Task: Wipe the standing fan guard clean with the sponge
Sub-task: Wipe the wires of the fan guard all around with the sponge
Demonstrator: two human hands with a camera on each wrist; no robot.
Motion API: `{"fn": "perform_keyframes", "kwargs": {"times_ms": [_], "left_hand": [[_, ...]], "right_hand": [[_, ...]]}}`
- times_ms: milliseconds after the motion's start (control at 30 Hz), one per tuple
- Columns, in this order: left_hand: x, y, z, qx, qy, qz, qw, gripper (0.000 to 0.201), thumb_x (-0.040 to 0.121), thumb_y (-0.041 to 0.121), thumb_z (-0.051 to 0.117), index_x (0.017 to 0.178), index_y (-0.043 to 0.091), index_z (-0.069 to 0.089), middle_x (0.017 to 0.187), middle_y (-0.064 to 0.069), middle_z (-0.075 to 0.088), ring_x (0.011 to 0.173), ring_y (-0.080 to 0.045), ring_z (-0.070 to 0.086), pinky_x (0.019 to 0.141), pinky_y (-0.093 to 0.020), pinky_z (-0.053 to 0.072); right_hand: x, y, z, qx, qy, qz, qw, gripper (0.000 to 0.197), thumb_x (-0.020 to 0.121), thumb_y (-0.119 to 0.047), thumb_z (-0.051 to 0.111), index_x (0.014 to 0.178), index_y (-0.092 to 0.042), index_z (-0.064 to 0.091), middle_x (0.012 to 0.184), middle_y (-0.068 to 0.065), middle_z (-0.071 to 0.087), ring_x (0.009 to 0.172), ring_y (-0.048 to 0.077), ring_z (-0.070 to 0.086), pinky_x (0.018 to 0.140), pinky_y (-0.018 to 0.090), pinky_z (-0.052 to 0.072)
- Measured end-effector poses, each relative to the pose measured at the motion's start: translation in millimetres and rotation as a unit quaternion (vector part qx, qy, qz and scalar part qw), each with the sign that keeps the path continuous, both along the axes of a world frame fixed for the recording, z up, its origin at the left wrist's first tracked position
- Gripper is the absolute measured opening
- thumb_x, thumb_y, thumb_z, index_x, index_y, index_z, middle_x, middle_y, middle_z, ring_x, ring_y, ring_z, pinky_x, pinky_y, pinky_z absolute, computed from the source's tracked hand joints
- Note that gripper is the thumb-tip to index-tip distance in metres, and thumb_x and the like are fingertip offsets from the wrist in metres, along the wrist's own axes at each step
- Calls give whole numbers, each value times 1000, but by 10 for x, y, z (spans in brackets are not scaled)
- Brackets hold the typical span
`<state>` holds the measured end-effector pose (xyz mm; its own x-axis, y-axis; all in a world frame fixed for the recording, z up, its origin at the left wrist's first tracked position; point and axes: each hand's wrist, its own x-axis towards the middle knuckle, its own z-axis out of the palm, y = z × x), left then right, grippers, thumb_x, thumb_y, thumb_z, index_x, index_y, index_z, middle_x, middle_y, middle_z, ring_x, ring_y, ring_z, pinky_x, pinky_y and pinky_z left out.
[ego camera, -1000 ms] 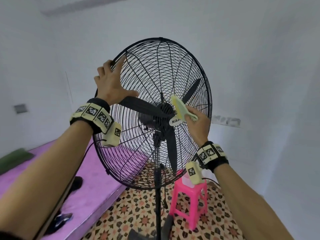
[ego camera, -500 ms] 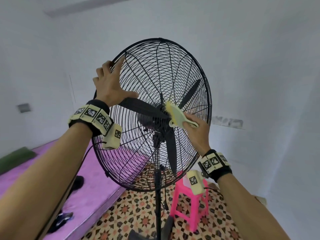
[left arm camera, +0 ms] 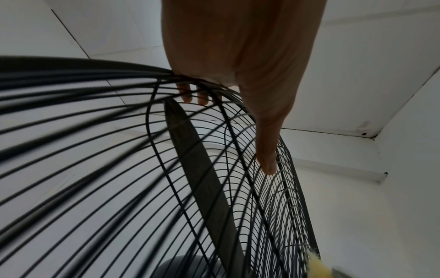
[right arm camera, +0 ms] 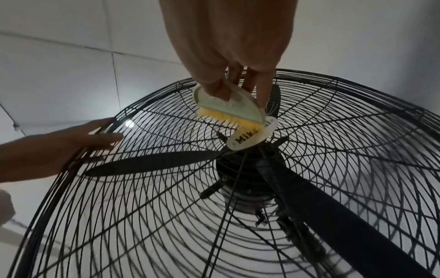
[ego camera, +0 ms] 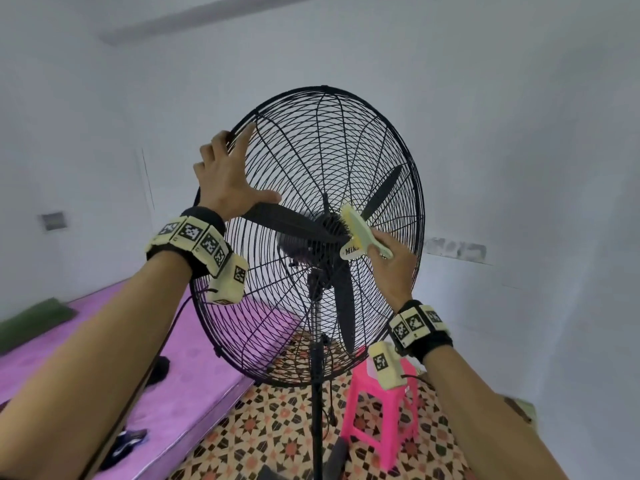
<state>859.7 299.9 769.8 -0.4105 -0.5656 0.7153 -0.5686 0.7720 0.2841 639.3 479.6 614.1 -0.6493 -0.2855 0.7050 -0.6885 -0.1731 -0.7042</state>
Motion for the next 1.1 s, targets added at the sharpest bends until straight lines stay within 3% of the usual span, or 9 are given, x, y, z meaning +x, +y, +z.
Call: {"fn": "perform_keyframes", "kwargs": {"times_ms": [133,267,400,567,700,833,1000,1100], "left_hand": [[4,-16,6,3,2,4,1000,129,63,57,93,164,37,16,160,-18,25,143,-42,26,113,-61,29],[20,-31,-12,0,4,1,1000,130,62,58,93,164,37,15,159,-18,25,143,-42,26,113,-61,28],[-12,-11,3,-2,0,3,1000,129,63,58,93,164,37,15,159,-19,25,143,-43,26,113,-61,28],[1,-39,-5,-1,2,-1,1000,129,63,57,94,164,37,16,159,-19,25,143,-43,26,113,-61,29],[-17,-22,-3,-1,-1,0,1000,131,62,57,94,164,37,15,159,-19,25,143,-43,26,112,-61,28],[9,-37,-11,-2,6,2,1000,131,62,57,94,164,37,14,159,-19,25,143,-42,26,112,-60,28],[-15,29,-12,-6,3,3,1000,133,62,57,94,165,35,13,160,-20,24,144,-43,25,112,-61,28],[-16,8,-11,-4,5,2,1000,132,63,57,94,165,34,14,160,-19,24,144,-42,25,113,-60,28]], "right_hand": [[-1,8,21,26,5,32,999,35,90,-1,69,124,-10,71,103,-3,70,84,3,65,60,13,54],[-27,4,63,-19,-17,-14,1000,31,92,0,67,122,-6,71,102,-3,67,84,1,65,59,8,52],[11,-21,34,34,2,16,999,33,90,-3,71,122,-12,72,98,-8,69,82,3,66,57,12,53],[-38,76,98,16,-2,-3,1000,32,91,0,66,122,-6,71,110,2,69,95,12,65,60,5,49],[66,1,35,53,13,19,998,34,89,-3,70,121,-15,72,97,-19,66,88,9,68,61,21,59],[17,91,124,53,20,14,998,32,86,-4,73,117,-13,74,102,-5,71,86,0,64,58,9,50],[82,-15,180,28,12,16,999,33,87,-4,72,119,-12,73,100,-6,70,91,14,69,60,12,54],[202,-33,412,3,39,53,998,33,89,-1,71,122,-8,71,108,-4,70,90,-1,67,65,10,54]]}}
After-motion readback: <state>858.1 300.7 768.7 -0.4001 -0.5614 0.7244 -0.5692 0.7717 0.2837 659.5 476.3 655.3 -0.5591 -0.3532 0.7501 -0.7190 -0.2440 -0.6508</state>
